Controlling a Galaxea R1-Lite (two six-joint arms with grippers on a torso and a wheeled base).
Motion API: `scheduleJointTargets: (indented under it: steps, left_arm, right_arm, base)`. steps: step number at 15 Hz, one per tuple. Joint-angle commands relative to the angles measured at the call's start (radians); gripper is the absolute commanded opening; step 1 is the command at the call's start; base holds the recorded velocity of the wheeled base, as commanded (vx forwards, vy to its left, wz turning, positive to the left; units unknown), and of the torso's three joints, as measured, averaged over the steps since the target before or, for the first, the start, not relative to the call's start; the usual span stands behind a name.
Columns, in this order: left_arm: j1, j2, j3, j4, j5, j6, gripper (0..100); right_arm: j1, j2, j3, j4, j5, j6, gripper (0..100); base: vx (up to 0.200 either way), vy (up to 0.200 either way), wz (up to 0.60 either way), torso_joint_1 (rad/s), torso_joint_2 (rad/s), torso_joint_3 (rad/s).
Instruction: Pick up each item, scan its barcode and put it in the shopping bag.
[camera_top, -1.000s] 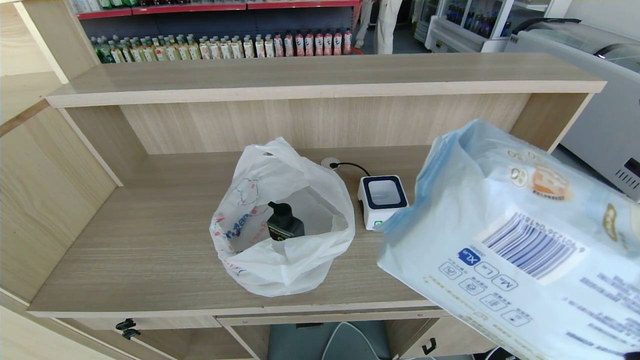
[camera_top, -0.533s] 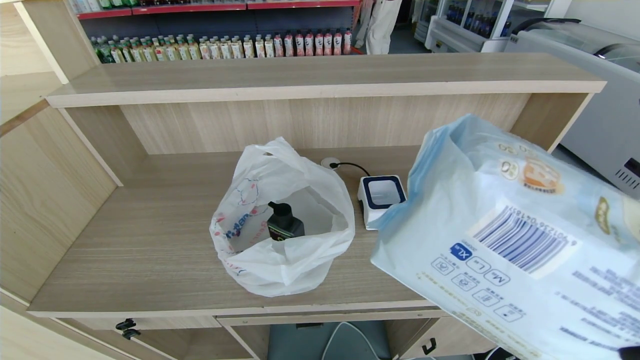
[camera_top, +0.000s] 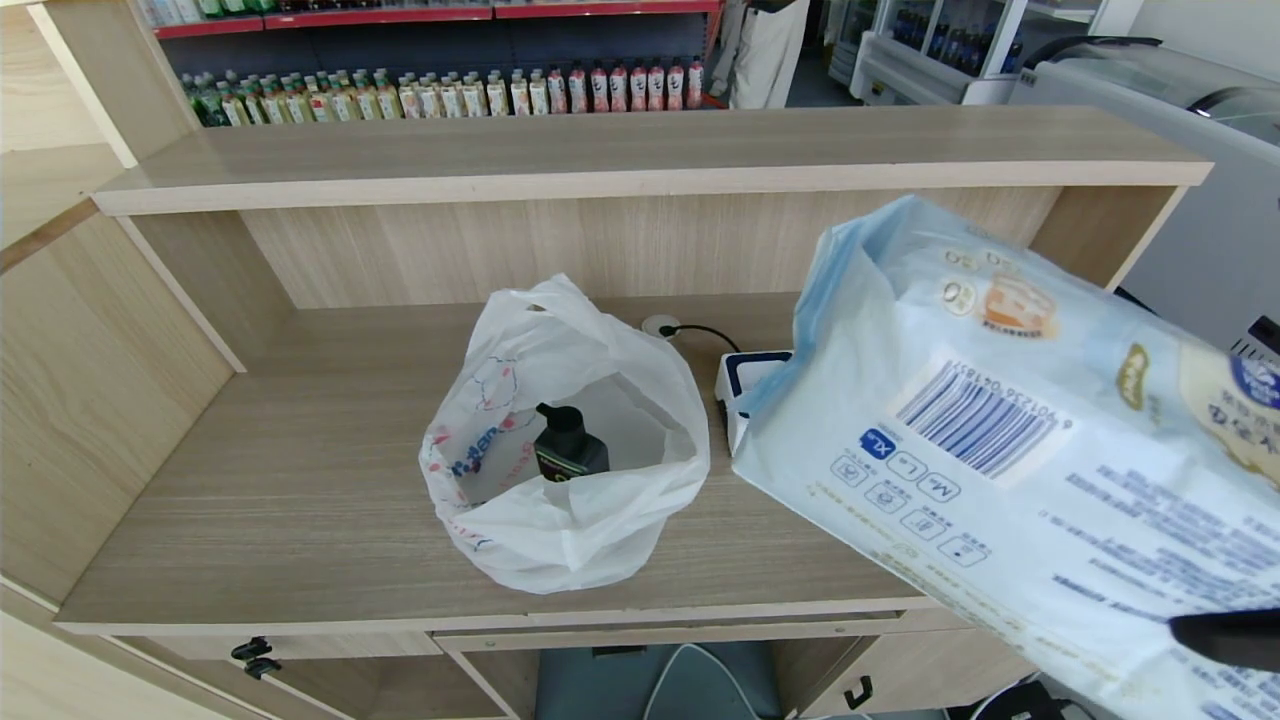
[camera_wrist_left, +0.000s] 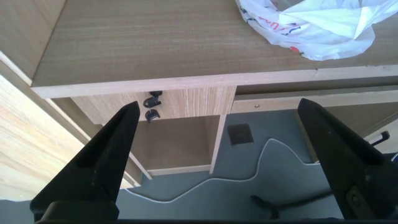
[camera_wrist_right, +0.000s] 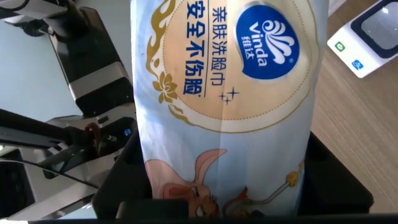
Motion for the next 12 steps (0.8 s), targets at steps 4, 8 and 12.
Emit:
scheduleJointTargets:
  steps: [4, 8, 12]
  left_arm:
    - [0.0, 0.0, 0.0, 0.0, 0.0, 0.0, 100]
    - [0.0, 0.0, 0.0, 0.0, 0.0, 0.0, 100]
    - [0.0, 0.0, 0.0, 0.0, 0.0, 0.0, 100]
  right_arm:
    - [-0.327, 0.02, 0.308, -0.716, -0.033, -0.387, 0]
    - [-0.34, 0.019, 0.601, -1.205, -0.026, -0.398, 0]
    - [-0.363, 0.012, 0.633, -1.308, -0.024, -0.381, 0]
  base:
    - [0.0, 0.0, 0.0, 0.0, 0.0, 0.0]
    - [0.0, 0.0, 0.0, 0.0, 0.0, 0.0]
    - [0.0, 0.0, 0.0, 0.0, 0.0, 0.0]
